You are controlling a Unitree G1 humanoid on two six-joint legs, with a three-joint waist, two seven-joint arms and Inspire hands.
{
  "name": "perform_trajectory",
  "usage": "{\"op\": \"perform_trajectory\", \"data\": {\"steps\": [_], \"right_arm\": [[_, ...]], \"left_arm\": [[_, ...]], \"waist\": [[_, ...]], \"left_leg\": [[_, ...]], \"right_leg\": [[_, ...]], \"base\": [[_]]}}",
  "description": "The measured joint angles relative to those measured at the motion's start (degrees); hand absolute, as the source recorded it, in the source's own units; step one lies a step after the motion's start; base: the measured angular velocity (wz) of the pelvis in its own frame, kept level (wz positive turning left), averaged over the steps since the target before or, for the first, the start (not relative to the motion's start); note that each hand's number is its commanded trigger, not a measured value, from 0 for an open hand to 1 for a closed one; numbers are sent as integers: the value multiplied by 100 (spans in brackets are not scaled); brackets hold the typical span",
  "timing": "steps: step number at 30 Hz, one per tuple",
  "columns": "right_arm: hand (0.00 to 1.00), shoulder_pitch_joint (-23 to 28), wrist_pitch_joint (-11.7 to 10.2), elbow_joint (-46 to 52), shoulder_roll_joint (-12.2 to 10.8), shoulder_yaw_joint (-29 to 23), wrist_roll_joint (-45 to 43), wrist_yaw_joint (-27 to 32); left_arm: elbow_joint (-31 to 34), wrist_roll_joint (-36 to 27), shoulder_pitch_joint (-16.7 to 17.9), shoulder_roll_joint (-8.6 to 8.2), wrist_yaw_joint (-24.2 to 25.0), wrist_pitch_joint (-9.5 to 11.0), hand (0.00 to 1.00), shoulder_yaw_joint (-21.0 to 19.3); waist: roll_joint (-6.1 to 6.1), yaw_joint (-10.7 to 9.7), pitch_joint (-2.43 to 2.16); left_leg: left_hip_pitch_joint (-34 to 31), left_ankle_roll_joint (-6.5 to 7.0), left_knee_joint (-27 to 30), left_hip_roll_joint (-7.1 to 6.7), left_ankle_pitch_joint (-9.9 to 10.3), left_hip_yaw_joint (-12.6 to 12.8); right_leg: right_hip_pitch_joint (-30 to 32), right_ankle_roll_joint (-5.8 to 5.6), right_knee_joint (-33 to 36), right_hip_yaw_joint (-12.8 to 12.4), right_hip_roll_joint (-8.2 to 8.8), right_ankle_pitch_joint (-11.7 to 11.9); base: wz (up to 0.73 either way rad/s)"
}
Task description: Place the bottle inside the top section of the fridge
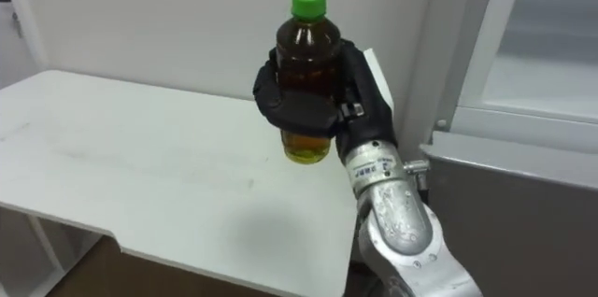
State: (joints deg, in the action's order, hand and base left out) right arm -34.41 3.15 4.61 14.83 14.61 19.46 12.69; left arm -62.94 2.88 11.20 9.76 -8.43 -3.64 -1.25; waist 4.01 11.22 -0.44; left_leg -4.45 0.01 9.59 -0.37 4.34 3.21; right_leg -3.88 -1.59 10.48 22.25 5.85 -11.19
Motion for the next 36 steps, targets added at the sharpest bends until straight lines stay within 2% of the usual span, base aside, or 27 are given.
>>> {"op": "perform_trajectory", "data": {"steps": [4, 8, 9, 14, 17, 19, 21, 24, 27, 33, 36], "right_arm": [[100, 0, 69, 753, 96, -120, -1, -34], [100, 0, 66, 1056, 97, -244, -12, -16], [100, 1, 68, 1097, 111, -245, -53, -19], [100, 7, 69, 1636, 368, -333, -234, -39], [100, 21, 58, 2037, 444, -532, -206, 27], [100, 21, 50, 2200, 622, -666, -132, 50], [100, 21, 47, 2271, 680, -826, -53, 52], [100, 53, -25, 2316, 969, -1201, 104, 59], [100, 402, -73, 2387, 1157, -1601, 65, 156], [100, 621, -65, 2354, 1242, -2044, 36, 348], [100, 627, -65, 2306, 1259, -2224, 38, 492]], "left_arm": [[9, 0, -44, -2, 22, -4, 0, -210], [3, 18, -43, -13, 20, -3, 0, -227], [-2, 21, -31, -22, 9, -3, 0, -293], [-4, 182, 100, -26, -56, 31, 0, -337], [-14, 150, 156, -26, -101, 44, 0, -350], [-21, 119, 162, -26, -112, 46, 0, -351], [-22, 118, 164, -25, -113, 86, 0, -354], [-15, 181, 163, -29, -98, 168, 0, -422], [-19, 184, 196, -26, -97, 163, 0, -572], [-25, 184, 334, -19, -93, 158, 0, -584], [-36, 184, 333, -19, -93, 165, 0, -584]], "waist": [[-4, -75, 2], [-5, -122, 6], [-1, -146, 10], [18, -349, 21], [42, -480, 34], [49, -584, 39], [57, -645, 38], [86, -769, 46], [103, -812, 33], [47, -1096, 26], [27, -1110, 31]], "left_leg": [[21, 5, 5, -5, 5, 8], [123, -3, -15, -5, 30, 13], [168, -10, -15, 8, 47, 78], [222, -20, -18, 35, 101, 204], [279, -27, -24, 53, 134, 261], [375, -35, -29, 66, 175, 280], [427, -46, -32, 79, 198, 287], [429, -54, -22, 96, 206, 320], [448, -63, -4, 120, 238, 390], [424, -62, 5, 149, 251, 516], [474, -71, -10, 169, 267, 584]], "right_leg": [[-29, -1, -62, -37, -7, 4], [-129, -5, -71, -43, -14, 12], [-165, -5, -80, -82, -23, 11], [-211, -6, -100, -182, -37, 11], [-227, -6, -88, -237, -44, 11], [-307, -8, -91, -247, -55, 11], [-345, -8, -91, -274, -69, 10], [-300, -8, -93, -350, -82, 10], [-294, -8, -91, -427, -97, 10], [-239, 6, -70, -502, -101, 20], [-217, 6, -70, -566, -112, 20]], "base": [[-2], [-1], [-12], [-12], [-12], [-7], [-4], [-7], [-13], [-12], [-12]]}}
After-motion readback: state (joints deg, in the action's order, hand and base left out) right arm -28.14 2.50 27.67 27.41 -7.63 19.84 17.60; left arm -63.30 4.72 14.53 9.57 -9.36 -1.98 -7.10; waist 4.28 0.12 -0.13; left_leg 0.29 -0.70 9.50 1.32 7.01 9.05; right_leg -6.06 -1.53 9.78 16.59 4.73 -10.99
